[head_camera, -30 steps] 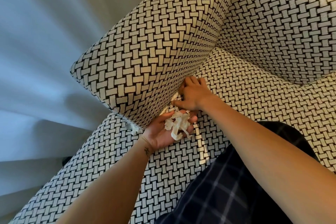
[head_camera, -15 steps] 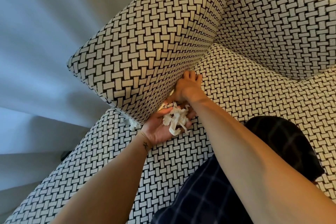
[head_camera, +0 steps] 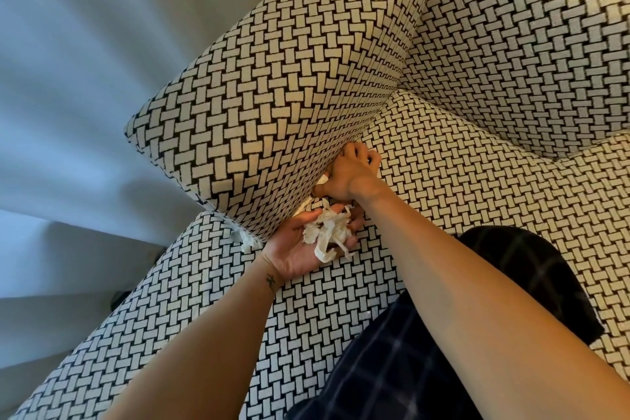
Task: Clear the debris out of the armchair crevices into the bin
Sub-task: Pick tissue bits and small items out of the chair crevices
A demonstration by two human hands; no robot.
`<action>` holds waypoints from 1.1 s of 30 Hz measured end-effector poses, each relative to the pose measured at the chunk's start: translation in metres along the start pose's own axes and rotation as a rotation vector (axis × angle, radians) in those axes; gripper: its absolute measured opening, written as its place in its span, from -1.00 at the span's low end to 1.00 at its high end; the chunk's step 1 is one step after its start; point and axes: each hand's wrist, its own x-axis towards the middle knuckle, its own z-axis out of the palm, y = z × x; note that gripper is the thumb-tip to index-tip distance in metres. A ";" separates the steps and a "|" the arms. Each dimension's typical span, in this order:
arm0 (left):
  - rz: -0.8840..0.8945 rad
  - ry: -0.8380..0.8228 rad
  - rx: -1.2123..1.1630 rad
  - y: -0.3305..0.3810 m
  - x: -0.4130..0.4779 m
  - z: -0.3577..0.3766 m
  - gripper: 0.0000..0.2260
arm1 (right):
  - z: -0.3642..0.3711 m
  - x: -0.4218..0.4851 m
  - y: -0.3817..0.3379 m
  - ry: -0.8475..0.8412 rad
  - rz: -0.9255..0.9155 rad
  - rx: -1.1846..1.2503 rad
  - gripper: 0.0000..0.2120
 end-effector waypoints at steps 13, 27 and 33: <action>-0.008 0.077 -0.059 0.001 -0.002 0.000 -0.61 | 0.011 -0.023 0.037 0.160 -0.243 0.398 -0.66; 0.025 -0.001 -0.019 -0.002 -0.001 -0.004 -0.59 | 0.009 -0.068 0.046 -0.013 -0.232 0.623 -0.48; 0.006 -0.066 0.011 0.000 0.001 -0.009 -0.52 | 0.006 -0.089 0.045 -0.107 -0.307 0.444 -0.43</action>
